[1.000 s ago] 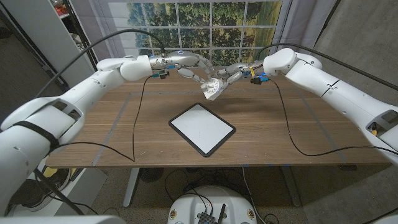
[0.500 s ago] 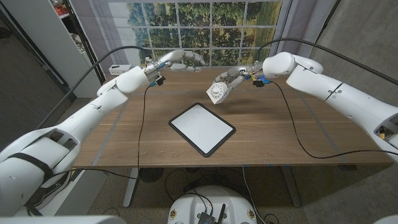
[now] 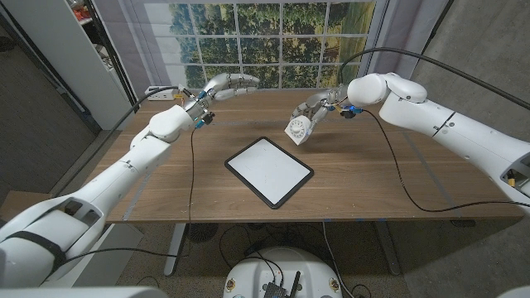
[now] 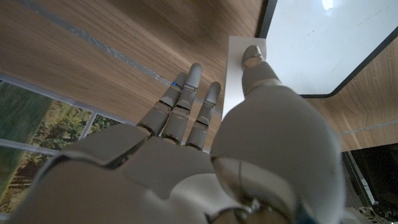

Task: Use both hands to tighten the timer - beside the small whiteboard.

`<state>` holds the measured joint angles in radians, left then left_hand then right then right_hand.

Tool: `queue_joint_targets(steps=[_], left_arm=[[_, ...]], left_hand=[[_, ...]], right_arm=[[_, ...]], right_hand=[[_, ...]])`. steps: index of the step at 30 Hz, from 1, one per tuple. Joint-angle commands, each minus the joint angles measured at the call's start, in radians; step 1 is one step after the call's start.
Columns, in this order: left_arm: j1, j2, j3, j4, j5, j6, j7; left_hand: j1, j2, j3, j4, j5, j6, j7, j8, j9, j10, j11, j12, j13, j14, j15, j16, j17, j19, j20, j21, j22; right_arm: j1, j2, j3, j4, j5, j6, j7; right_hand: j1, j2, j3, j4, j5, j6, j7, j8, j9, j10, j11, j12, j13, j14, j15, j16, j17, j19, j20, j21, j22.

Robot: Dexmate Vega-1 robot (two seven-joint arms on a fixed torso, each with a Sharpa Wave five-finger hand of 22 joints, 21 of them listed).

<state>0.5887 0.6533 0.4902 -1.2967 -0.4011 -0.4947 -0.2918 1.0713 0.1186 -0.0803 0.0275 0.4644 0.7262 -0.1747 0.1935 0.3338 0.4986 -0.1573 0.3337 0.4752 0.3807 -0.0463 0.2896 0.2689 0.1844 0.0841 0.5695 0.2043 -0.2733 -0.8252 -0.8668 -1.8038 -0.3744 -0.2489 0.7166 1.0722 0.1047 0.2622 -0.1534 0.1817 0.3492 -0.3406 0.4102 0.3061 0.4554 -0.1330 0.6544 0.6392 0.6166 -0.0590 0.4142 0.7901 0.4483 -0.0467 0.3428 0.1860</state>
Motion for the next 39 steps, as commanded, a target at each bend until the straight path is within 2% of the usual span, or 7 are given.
queue_joint_targets(steps=[1, 4, 6, 8, 19, 26, 39], left_arm=[[0.055, -0.010, -0.030, -0.008, -0.076, 0.058, -0.013], [0.063, -0.011, -0.034, -0.012, -0.083, 0.075, -0.006], [0.068, -0.013, -0.037, -0.012, -0.086, 0.079, -0.003], [0.073, -0.011, -0.038, -0.017, -0.082, 0.082, 0.004], [0.098, -0.010, -0.040, -0.038, -0.061, 0.101, 0.045], [0.107, -0.008, -0.038, -0.052, -0.043, 0.110, 0.066], [0.129, -0.003, -0.042, -0.073, -0.032, 0.125, 0.099]], left_hand=[[0.002, -0.003, -0.013, 0.004, -0.004, -0.004, 0.006, 0.000, -0.001, 0.004, 0.007, 0.001, 0.006, -0.001, -0.085, 0.003, 0.000, 0.002, 0.008, 0.001, 0.001], [-0.002, 0.001, -0.016, 0.009, -0.005, -0.002, 0.012, 0.001, -0.003, 0.000, 0.013, -0.001, 0.006, -0.003, -0.082, 0.001, 0.000, 0.000, 0.009, 0.000, 0.001], [-0.005, 0.004, -0.018, 0.013, -0.006, -0.001, 0.017, 0.002, -0.004, -0.001, 0.014, -0.002, 0.006, -0.006, -0.077, 0.000, 0.000, -0.001, 0.010, 0.000, 0.001], [-0.007, 0.006, -0.019, 0.015, -0.006, 0.003, 0.019, 0.004, -0.005, -0.001, 0.014, -0.002, 0.006, -0.009, -0.076, -0.001, 0.000, -0.001, 0.010, 0.000, 0.001], [-0.014, 0.012, -0.025, 0.023, -0.010, 0.007, 0.021, 0.006, -0.010, -0.004, 0.012, -0.005, 0.006, -0.016, -0.070, -0.005, 0.000, -0.007, 0.014, -0.002, 0.000], [-0.018, 0.016, -0.029, 0.029, -0.012, 0.011, 0.023, 0.009, -0.013, -0.002, 0.011, -0.006, 0.006, -0.021, -0.067, -0.008, 0.000, -0.009, 0.015, -0.003, 0.000], [-0.023, 0.020, -0.036, 0.037, -0.017, 0.013, 0.029, 0.010, -0.018, -0.001, 0.011, -0.008, 0.007, -0.024, -0.065, -0.010, 0.000, -0.012, 0.015, -0.004, 0.000]], right_arm=[[0.007, 0.027, -0.042, -0.022, -0.220, -0.069, 0.079], [0.008, 0.037, -0.053, -0.018, -0.262, -0.081, 0.098], [0.007, 0.044, -0.059, -0.013, -0.286, -0.088, 0.112], [0.009, 0.053, -0.068, -0.007, -0.313, -0.093, 0.125], [0.004, 0.082, -0.090, 0.031, -0.392, -0.068, 0.161], [0.005, 0.096, -0.098, 0.049, -0.429, -0.050, 0.193], [0.015, 0.128, -0.098, 0.092, -0.448, -0.023, 0.236]], right_hand=[[-0.022, 0.036, 0.008, -0.001, 0.005, 0.220, 0.150, -0.007, 0.078, 0.000, -0.001, -0.004, 0.002, -0.002, -0.172, -0.002, 0.005, -0.007, -0.043, -0.004, 0.002], [-0.022, 0.035, 0.008, -0.001, 0.005, 0.217, 0.152, -0.010, 0.077, -0.003, 0.003, -0.007, 0.001, -0.004, -0.171, -0.005, 0.005, -0.008, -0.040, -0.004, 0.002], [-0.022, 0.034, 0.008, 0.000, 0.005, 0.217, 0.152, -0.012, 0.076, -0.005, -0.006, -0.011, -0.002, -0.006, -0.170, -0.007, 0.006, -0.011, -0.038, -0.006, 0.002], [-0.023, 0.032, 0.007, 0.000, 0.005, 0.219, 0.154, -0.014, 0.075, -0.007, 0.004, -0.013, -0.003, -0.012, -0.169, -0.012, 0.006, -0.022, -0.029, -0.010, 0.002], [-0.028, 0.027, 0.004, 0.003, 0.004, 0.216, 0.148, -0.024, 0.072, -0.032, -0.007, -0.028, -0.004, -0.035, -0.168, -0.024, 0.012, -0.042, -0.019, -0.020, 0.002], [-0.024, 0.027, 0.005, 0.001, 0.005, 0.210, 0.141, -0.034, 0.069, -0.054, -0.007, -0.041, -0.005, -0.055, -0.168, -0.033, 0.017, -0.059, -0.011, -0.027, 0.003], [-0.016, 0.026, 0.007, -0.001, 0.005, 0.213, 0.148, -0.045, 0.063, -0.073, -0.007, -0.062, -0.017, -0.091, -0.165, -0.051, 0.020, -0.072, -0.007, -0.034, 0.004]])
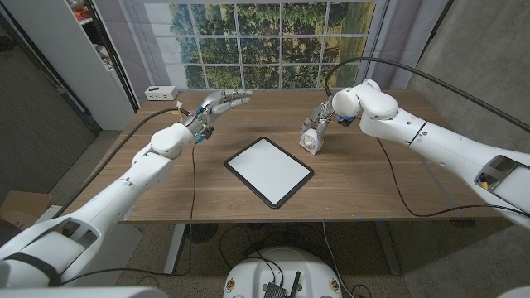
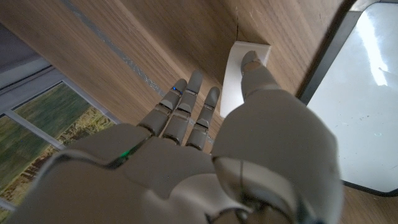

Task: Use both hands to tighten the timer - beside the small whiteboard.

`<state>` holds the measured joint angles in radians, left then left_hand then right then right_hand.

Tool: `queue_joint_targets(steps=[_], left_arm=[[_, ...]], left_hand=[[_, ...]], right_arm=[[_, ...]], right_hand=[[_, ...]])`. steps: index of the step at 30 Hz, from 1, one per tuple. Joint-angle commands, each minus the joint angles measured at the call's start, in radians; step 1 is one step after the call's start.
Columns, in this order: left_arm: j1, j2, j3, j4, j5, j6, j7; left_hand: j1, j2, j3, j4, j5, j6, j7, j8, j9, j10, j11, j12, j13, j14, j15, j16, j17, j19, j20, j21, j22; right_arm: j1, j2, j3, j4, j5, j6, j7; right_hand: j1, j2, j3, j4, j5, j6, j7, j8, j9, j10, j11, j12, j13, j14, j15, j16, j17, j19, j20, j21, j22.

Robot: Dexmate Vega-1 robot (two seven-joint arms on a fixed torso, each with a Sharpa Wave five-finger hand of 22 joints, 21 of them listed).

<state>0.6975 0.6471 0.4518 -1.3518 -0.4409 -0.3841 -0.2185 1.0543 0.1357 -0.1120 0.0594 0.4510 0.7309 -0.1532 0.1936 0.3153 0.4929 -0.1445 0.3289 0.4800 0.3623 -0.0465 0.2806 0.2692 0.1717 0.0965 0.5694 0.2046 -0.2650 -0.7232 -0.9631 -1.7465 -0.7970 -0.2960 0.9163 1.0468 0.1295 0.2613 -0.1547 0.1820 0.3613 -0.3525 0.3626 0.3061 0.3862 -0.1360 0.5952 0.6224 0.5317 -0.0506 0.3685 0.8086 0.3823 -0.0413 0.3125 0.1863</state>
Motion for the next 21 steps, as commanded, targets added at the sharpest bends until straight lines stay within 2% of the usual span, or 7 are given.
queue_joint_targets(steps=[1, 3, 5, 10, 13, 19, 21], left_arm=[[0.022, 0.004, -0.004, -0.020, 0.009, 0.015, 0.028], [0.026, 0.005, -0.005, -0.022, 0.009, 0.014, 0.030], [0.029, 0.006, -0.006, -0.023, 0.009, 0.013, 0.033], [0.029, 0.005, -0.006, -0.018, 0.007, 0.010, 0.030], [0.028, 0.003, -0.006, -0.012, 0.005, 0.007, 0.026], [0.023, 0.001, -0.005, 0.001, 0.002, 0.001, 0.016], [0.023, 0.001, -0.006, 0.004, 0.000, 0.000, 0.015]], left_hand=[[-0.007, 0.003, -0.005, 0.006, -0.004, 0.008, 0.007, 0.009, 0.000, 0.006, -0.001, -0.003, 0.002, -0.006, -0.065, -0.002, -0.001, 0.001, 0.002, -0.004, 0.000], [-0.007, 0.003, -0.006, 0.007, -0.004, 0.009, 0.007, 0.010, 0.000, 0.005, 0.000, -0.003, 0.002, -0.007, -0.064, -0.002, -0.001, 0.001, 0.003, -0.004, 0.000], [-0.007, 0.003, -0.006, 0.007, -0.005, 0.010, 0.007, 0.010, -0.001, 0.005, 0.000, -0.003, 0.002, -0.007, -0.064, -0.002, -0.001, 0.000, 0.005, -0.004, 0.000], [-0.008, 0.004, -0.008, 0.009, -0.007, 0.011, 0.005, 0.010, -0.003, 0.006, 0.000, -0.004, 0.002, -0.007, -0.063, -0.003, -0.001, -0.002, 0.006, -0.005, 0.000], [-0.009, 0.004, -0.010, 0.011, -0.008, 0.011, 0.004, 0.011, -0.004, 0.006, -0.001, -0.004, 0.002, -0.007, -0.063, -0.003, -0.001, -0.002, 0.005, -0.005, 0.000], [-0.009, 0.005, -0.012, 0.013, -0.010, 0.012, 0.005, 0.011, -0.006, 0.007, -0.002, -0.005, 0.002, -0.006, -0.063, -0.003, -0.001, -0.004, 0.007, -0.005, 0.000], [-0.009, 0.005, -0.013, 0.013, -0.010, 0.012, 0.004, 0.011, -0.007, 0.007, -0.001, -0.005, 0.002, -0.006, -0.063, -0.003, -0.001, -0.004, 0.007, -0.005, 0.000]], right_arm=[[0.007, 0.026, -0.002, 0.035, -0.025, 0.026, 0.040], [0.008, 0.028, -0.001, 0.035, -0.027, 0.023, 0.048], [0.009, 0.028, 0.001, 0.028, -0.030, 0.019, 0.055], [0.010, 0.029, 0.011, 0.012, -0.023, 0.009, 0.076], [0.011, 0.030, 0.013, 0.008, -0.022, 0.006, 0.082], [0.008, 0.033, 0.022, -0.001, -0.013, -0.004, 0.084], [0.007, 0.032, 0.025, -0.002, -0.008, -0.005, 0.078]], right_hand=[[0.010, 0.001, 0.008, 0.000, 0.005, 0.197, 0.158, -0.001, 0.062, -0.006, 0.001, -0.005, -0.002, -0.008, -0.173, -0.006, 0.002, -0.006, -0.013, -0.004, 0.003], [0.007, -0.001, 0.007, 0.002, 0.004, 0.190, 0.160, -0.008, 0.059, -0.019, -0.003, -0.015, -0.007, -0.021, -0.171, -0.013, 0.002, -0.009, -0.009, -0.006, 0.004], [0.006, -0.005, 0.006, 0.002, 0.004, 0.176, 0.159, -0.017, 0.057, -0.033, 0.007, -0.024, -0.010, -0.037, -0.169, -0.021, 0.000, -0.015, -0.003, -0.008, 0.004], [0.006, -0.018, 0.003, -0.001, 0.002, 0.097, 0.149, -0.067, 0.045, -0.094, 0.016, -0.058, -0.015, -0.086, -0.166, -0.043, 0.000, -0.023, 0.017, -0.013, 0.005], [0.010, -0.025, 0.003, -0.003, 0.000, 0.047, 0.141, -0.101, 0.036, -0.138, 0.034, -0.083, -0.019, -0.121, -0.161, -0.058, -0.002, -0.032, 0.026, -0.018, 0.005], [0.021, -0.035, 0.004, -0.007, -0.001, -0.041, 0.137, -0.151, 0.022, -0.208, 0.030, -0.119, -0.018, -0.185, -0.146, -0.085, -0.005, -0.044, 0.036, -0.025, 0.007], [0.025, -0.037, 0.004, -0.007, -0.001, -0.053, 0.135, -0.157, 0.019, -0.221, 0.025, -0.125, -0.018, -0.194, -0.146, -0.088, -0.005, -0.046, 0.036, -0.026, 0.007]])
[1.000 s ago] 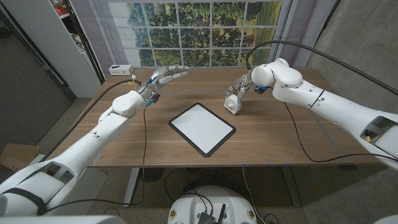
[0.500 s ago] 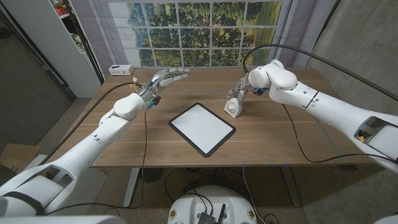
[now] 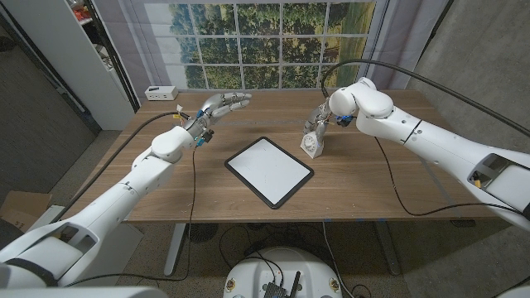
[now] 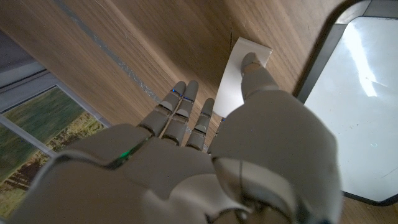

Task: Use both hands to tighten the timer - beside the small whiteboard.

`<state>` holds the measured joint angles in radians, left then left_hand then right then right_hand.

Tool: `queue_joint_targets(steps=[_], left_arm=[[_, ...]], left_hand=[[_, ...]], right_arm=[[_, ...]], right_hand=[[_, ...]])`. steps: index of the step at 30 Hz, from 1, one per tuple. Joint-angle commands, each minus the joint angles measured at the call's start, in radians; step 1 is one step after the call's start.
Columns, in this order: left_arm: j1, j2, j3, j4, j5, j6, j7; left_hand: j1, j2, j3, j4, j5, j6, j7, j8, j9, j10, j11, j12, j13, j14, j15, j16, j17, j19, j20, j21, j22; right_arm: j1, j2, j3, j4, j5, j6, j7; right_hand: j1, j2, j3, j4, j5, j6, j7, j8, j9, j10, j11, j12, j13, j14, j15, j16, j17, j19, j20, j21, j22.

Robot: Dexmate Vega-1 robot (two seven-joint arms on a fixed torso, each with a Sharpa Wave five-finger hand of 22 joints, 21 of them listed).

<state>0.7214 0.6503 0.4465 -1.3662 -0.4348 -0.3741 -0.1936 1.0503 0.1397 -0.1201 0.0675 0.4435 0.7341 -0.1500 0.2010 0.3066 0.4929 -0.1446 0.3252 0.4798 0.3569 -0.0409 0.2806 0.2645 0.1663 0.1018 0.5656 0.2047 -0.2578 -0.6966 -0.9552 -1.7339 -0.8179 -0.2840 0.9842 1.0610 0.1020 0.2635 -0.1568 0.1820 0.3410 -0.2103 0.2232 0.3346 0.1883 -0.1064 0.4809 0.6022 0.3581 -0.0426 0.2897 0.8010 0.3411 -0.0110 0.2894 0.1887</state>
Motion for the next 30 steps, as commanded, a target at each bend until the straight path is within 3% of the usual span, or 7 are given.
queue_joint_targets(steps=[1, 7, 19, 21, 25, 26, 30], left_arm=[[-0.001, -0.002, -0.001, 0.019, -0.007, -0.011, -0.010], [0.000, -0.001, -0.005, 0.025, -0.011, -0.014, -0.012], [0.003, -0.002, -0.013, 0.038, -0.016, -0.025, -0.007], [0.005, -0.001, -0.015, 0.036, -0.016, -0.023, -0.002], [0.010, -0.001, -0.019, 0.034, -0.019, -0.021, 0.006], [0.012, -0.002, -0.020, 0.034, -0.019, -0.021, 0.011], [0.014, -0.006, -0.021, 0.035, -0.018, -0.024, 0.019]], left_hand=[[-0.005, 0.001, -0.005, 0.005, -0.003, 0.008, 0.002, 0.003, 0.002, 0.007, -0.002, -0.002, 0.002, 0.000, -0.069, -0.004, 0.003, 0.001, 0.002, -0.002, -0.001], [-0.004, 0.002, -0.007, 0.007, -0.004, 0.008, 0.001, 0.003, 0.000, 0.009, 0.000, -0.002, 0.002, -0.001, -0.069, -0.004, 0.003, 0.000, 0.002, -0.002, -0.001], [-0.003, 0.003, -0.010, 0.009, -0.007, 0.009, 0.002, 0.004, -0.003, 0.009, -0.001, -0.003, 0.002, 0.000, -0.069, -0.005, 0.002, -0.001, 0.002, -0.002, -0.001], [-0.003, 0.003, -0.011, 0.009, -0.007, 0.008, 0.001, 0.004, -0.004, 0.010, -0.002, -0.003, 0.002, 0.000, -0.067, -0.005, 0.002, -0.001, 0.002, -0.002, -0.001], [-0.003, 0.003, -0.012, 0.010, -0.008, 0.008, 0.003, 0.004, -0.005, 0.011, -0.001, -0.004, 0.002, 0.000, -0.067, -0.006, 0.002, -0.001, 0.003, -0.002, -0.001], [-0.003, 0.003, -0.013, 0.010, -0.009, 0.008, 0.003, 0.004, -0.005, 0.011, -0.001, -0.004, 0.002, -0.001, -0.067, -0.006, 0.002, -0.002, 0.003, -0.003, -0.001], [-0.003, 0.004, -0.014, 0.011, -0.010, 0.009, 0.003, 0.004, -0.006, 0.011, 0.001, -0.004, 0.002, 0.000, -0.067, -0.006, 0.002, -0.002, 0.003, -0.003, -0.001]], right_arm=[[0.001, 0.007, 0.016, -0.014, 0.012, -0.018, 0.012], [0.003, 0.012, 0.022, -0.009, 0.030, -0.030, 0.013], [0.000, 0.003, 0.048, -0.031, 0.075, -0.104, 0.016], [-0.003, -0.003, 0.064, -0.043, 0.092, -0.128, 0.013], [-0.030, -0.020, 0.122, -0.073, 0.156, -0.177, -0.036], [-0.055, -0.027, 0.161, -0.088, 0.193, -0.195, -0.079], [-0.089, -0.045, 0.209, -0.117, 0.261, -0.240, -0.155]], right_hand=[[0.010, -0.011, 0.001, -0.004, -0.002, -0.039, -0.008, -0.021, -0.011, -0.032, 0.000, -0.015, 0.003, -0.033, -0.149, -0.014, 0.002, -0.006, 0.006, -0.003, 0.005], [0.014, -0.020, 0.003, -0.002, -0.002, -0.106, -0.007, -0.044, -0.026, -0.108, -0.002, -0.052, 0.004, -0.093, -0.127, -0.047, -0.011, -0.011, 0.011, -0.006, 0.007], [0.003, -0.046, -0.006, 0.004, -0.003, -0.222, -0.009, -0.049, -0.055, -0.261, 0.006, -0.124, 0.000, -0.237, -0.079, -0.109, -0.050, -0.055, 0.025, -0.022, 0.011], [0.001, -0.052, -0.008, 0.005, -0.003, -0.248, -0.010, -0.045, -0.062, -0.295, 0.007, -0.144, -0.005, -0.284, -0.068, -0.116, -0.067, -0.091, 0.040, -0.036, 0.011], [-0.002, -0.067, -0.016, 0.004, -0.003, -0.269, -0.010, -0.041, -0.070, -0.322, 0.021, -0.164, -0.012, -0.322, -0.061, -0.115, -0.088, -0.110, 0.049, -0.044, 0.010], [-0.004, -0.069, -0.018, 0.005, -0.003, -0.272, -0.010, -0.041, -0.071, -0.321, 0.023, -0.165, -0.013, -0.328, -0.061, -0.116, -0.092, -0.112, 0.048, -0.045, 0.009], [-0.011, -0.078, -0.023, 0.007, -0.003, -0.284, -0.009, -0.040, -0.074, -0.314, 0.028, -0.170, -0.020, -0.333, -0.070, -0.112, -0.107, -0.114, 0.029, -0.049, 0.005]])
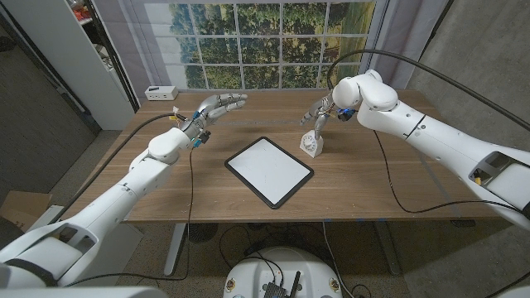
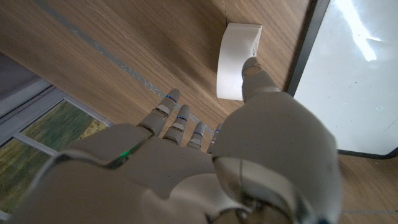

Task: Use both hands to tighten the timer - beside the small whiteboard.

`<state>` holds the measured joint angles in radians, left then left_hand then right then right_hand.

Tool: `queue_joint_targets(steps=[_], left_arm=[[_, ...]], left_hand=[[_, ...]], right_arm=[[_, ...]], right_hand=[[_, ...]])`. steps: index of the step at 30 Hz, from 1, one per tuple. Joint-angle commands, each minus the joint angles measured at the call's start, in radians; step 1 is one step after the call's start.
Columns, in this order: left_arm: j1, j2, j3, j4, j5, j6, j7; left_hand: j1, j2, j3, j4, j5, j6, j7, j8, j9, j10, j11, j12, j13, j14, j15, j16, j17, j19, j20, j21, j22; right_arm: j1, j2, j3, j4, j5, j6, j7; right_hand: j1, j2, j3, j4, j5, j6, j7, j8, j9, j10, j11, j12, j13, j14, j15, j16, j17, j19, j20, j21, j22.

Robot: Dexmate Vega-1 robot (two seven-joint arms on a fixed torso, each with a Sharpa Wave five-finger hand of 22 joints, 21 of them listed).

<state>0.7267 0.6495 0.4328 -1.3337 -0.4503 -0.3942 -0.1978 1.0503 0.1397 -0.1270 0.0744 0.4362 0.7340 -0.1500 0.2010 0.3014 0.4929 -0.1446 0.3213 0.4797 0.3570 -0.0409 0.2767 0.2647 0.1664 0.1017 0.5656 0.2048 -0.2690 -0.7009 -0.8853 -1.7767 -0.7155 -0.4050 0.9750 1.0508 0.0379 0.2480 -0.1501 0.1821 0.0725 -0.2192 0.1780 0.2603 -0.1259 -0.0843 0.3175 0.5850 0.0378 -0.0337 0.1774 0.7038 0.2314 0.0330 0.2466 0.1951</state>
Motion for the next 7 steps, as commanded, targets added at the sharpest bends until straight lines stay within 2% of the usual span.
queue_joint_targets(steps=[1, 2, 7], left_arm=[[0.009, -0.005, -0.008, 0.002, -0.002, -0.004, 0.023], [0.008, -0.009, -0.008, 0.005, -0.003, -0.005, 0.027], [0.006, -0.019, -0.006, 0.007, 0.005, -0.014, 0.040]], left_hand=[[-0.003, 0.005, -0.007, 0.005, -0.002, 0.009, 0.004, 0.004, -0.001, 0.011, 0.000, 0.000, 0.002, 0.001, -0.068, -0.002, 0.002, -0.002, 0.003, -0.003, -0.001], [-0.003, 0.005, -0.007, 0.005, -0.003, 0.009, 0.002, 0.004, -0.001, 0.010, 0.001, -0.001, 0.002, 0.001, -0.067, -0.002, 0.002, -0.002, 0.003, -0.003, -0.001], [-0.003, 0.007, -0.008, 0.007, -0.004, 0.010, 0.003, 0.005, -0.003, 0.013, 0.003, 0.000, 0.003, 0.000, -0.067, -0.003, 0.002, -0.002, 0.003, -0.003, -0.001]], right_arm=[[-0.074, -0.045, 0.134, -0.076, 0.164, -0.122, -0.151], [-0.100, -0.054, 0.163, -0.093, 0.192, -0.137, -0.191], [-0.160, -0.079, 0.229, -0.120, 0.302, -0.152, -0.317]], right_hand=[[-0.003, -0.014, -0.009, 0.002, -0.003, -0.018, 0.000, 0.006, 0.000, 0.002, 0.006, -0.007, -0.004, -0.015, -0.081, 0.000, -0.013, -0.007, -0.020, -0.008, -0.002], [-0.010, -0.014, -0.012, 0.006, -0.002, -0.026, -0.001, 0.008, -0.003, 0.004, 0.006, -0.014, -0.011, -0.024, -0.083, 0.001, -0.029, -0.020, -0.038, -0.017, -0.007], [-0.018, -0.011, -0.014, 0.011, -0.003, -0.031, 0.000, 0.010, -0.005, 0.009, 0.005, -0.018, -0.018, -0.024, -0.088, 0.004, -0.043, -0.020, -0.044, -0.020, -0.010]])
